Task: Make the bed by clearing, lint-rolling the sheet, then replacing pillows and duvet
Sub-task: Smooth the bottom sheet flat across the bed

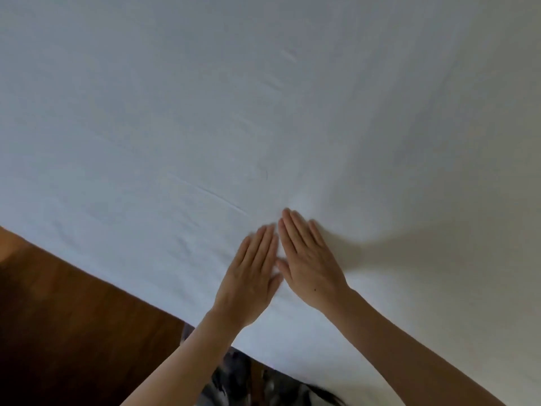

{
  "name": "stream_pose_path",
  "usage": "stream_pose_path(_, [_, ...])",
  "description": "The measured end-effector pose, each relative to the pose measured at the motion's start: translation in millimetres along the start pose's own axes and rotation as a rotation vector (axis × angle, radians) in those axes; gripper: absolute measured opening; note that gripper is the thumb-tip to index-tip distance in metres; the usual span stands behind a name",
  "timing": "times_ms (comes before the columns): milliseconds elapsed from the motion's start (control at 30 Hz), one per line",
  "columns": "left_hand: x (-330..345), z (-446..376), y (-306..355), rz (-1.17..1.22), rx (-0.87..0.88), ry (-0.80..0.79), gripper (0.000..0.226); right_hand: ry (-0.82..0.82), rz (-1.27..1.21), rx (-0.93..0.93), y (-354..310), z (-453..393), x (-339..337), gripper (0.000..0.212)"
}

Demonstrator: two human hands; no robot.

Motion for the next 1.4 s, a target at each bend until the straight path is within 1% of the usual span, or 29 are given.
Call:
stream_pose_path(133, [20.1, 48.5, 14.3, -0.012, -0.083, -0.065, 0.066, -0.015, 0.087, -0.053, -39.5, 24.0, 32.1, 0.057])
stream_pose_path(233, [28.3, 75.2, 21.2, 0.010, -0.096, -0.101, 0.066, -0.039, 0.112, -0.077, -58.0, 42.7, 45.0, 0.057])
stream_pose_path(433, [27.1, 100.7, 21.1, 0.041, -0.065, -0.092, 0.066, -0.069, 0.095, -0.059, -71.8, 58.9, 51.1, 0.059])
stream_pose_path(533, [15.4, 104.4, 6.0, 0.044, -0.069, -0.040, 0.064, -0.010, 0.029, -0.015, -73.9, 56.7, 35.1, 0.062])
stream_pose_path(600, [4.7, 104.2, -23.5, 0.026, -0.156, 0.026, 0.063, 0.035, -0.004, -0.030, -83.8, 50.1, 22.5, 0.064])
stream_pose_path(700, [-1.0, 104.4, -92.4, 0.065, -0.424, 0.082, 0.066, 0.049, -0.022, -0.150, -121.3, 25.1, 14.3, 0.064])
stream_pose_path(767, [4.9, 111.1, -136.4, 0.092, -0.566, 0.060, 0.066, 0.041, -0.012, -0.237, -154.9, -1.2, 16.6, 0.062])
stream_pose_path(867, [18.6, 127.7, -176.5, 0.064, -0.636, -0.021, 0.066, 0.001, 0.033, -0.266, -197.8, -44.7, 31.8, 0.061])
stream_pose_path(1000, [31.5, 153.6, -184.5, -0.030, -0.575, -0.107, 0.067, -0.179, 0.135, -0.231, -228.4, -56.0, 70.0, 0.066])
stream_pose_path(1067, [34.2, 157.0, -184.0, -0.046, -0.553, -0.118, 0.067, -0.204, 0.164, -0.244, -234.0, -47.3, 72.2, 0.064])
stream_pose_path(1133, [30.6, 156.6, -183.8, -0.026, -0.556, -0.118, 0.068, -0.218, 0.102, -0.263, -236.4, -40.3, 64.7, 0.063])
stream_pose_path(1200, [21.7, 155.9, -179.7, 0.020, -0.565, -0.110, 0.069, -0.188, -0.029, -0.238, -232.5, -34.6, 48.3, 0.061])
stream_pose_path(1267, [8.2, 153.0, -167.3, 0.058, -0.554, -0.088, 0.069, -0.111, -0.145, -0.191, -221.3, -24.4, 27.4, 0.060])
stream_pose_path(1333, [-6.6, 140.4, -144.4, 0.092, -0.489, -0.063, 0.070, -0.001, -0.225, -0.121, -198.8, -9.7, 7.8, 0.054])
stream_pose_path(1400, [-19.0, 117.2, -113.2, 0.108, -0.382, -0.034, 0.066, 0.098, -0.276, -0.026, -162.4, 8.5, -7.5, 0.050])
Point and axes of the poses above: each hand's wrist, its own z-axis away from the middle knuckle, its own x-axis out of the palm, y = z × x, the point moved 9 cm from there along -z, towards the middle knuckle, and after that the axes turned 9 degrees about -z, right-handed, at the moved point
